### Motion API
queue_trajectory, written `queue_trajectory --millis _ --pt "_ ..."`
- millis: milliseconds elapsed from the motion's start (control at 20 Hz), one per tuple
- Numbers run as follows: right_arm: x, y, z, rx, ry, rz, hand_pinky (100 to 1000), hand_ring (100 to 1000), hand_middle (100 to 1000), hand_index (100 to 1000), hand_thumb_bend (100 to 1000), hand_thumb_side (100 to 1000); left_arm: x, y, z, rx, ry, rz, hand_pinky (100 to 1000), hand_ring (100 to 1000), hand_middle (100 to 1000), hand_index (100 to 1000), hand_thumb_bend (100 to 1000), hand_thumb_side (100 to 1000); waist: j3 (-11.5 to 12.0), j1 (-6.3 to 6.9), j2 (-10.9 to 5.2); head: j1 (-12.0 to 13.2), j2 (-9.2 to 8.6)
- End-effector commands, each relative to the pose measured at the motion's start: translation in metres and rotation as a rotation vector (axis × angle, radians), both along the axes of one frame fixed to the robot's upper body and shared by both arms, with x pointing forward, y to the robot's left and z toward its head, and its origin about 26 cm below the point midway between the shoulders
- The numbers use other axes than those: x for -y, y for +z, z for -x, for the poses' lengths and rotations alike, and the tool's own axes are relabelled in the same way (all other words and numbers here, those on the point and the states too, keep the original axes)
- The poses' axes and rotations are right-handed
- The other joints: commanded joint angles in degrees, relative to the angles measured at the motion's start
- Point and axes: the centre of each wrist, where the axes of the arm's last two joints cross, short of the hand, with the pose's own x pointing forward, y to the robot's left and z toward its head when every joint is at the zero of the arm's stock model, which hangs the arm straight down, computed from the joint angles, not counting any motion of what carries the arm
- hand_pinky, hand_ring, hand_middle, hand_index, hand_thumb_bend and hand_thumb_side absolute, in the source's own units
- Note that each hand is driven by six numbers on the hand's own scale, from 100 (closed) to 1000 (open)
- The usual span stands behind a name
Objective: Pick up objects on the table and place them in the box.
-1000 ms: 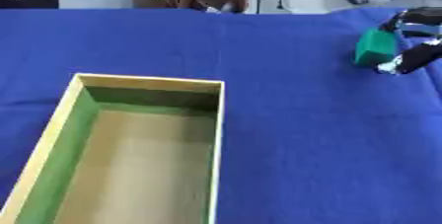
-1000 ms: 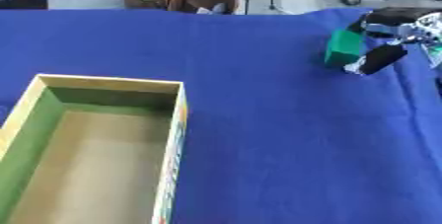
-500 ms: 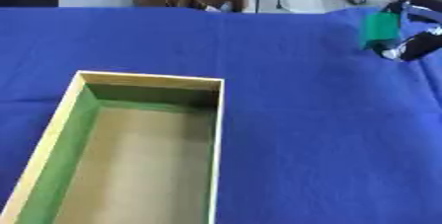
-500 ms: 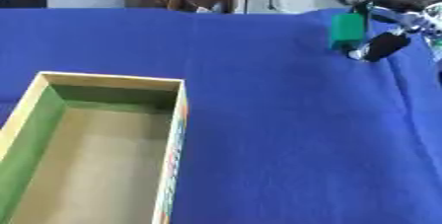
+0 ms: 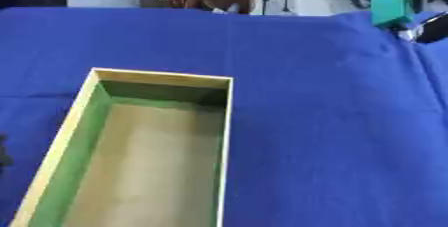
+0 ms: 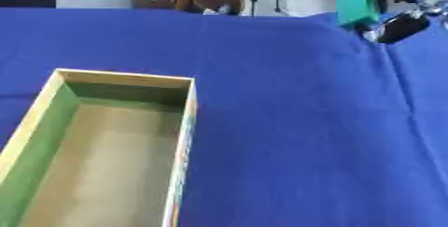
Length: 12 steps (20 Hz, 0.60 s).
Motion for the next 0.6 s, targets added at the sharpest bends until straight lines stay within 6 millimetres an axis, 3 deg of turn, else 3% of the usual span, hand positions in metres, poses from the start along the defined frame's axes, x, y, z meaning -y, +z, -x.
queue_trajectory --millis 50,600 --pt "-0.010 0.020 0.014 0.065 0.038 0.002 627 839 364 156 100 219 -0.003 0.007 0.003 0.015 0.002 -0.009 100 341 368 509 100 889 -0.38 -0.09 -2.52 0.83 1.62" --pt "-0.090 0.011 0.036 0.034 0.310 0.009 619 845 332 148 100 213 -0.002 0.011 0.001 0.018 -0.021 0.014 100 344 369 510 100 887 -0.34 -0.87 -6.63 2.34 4.56"
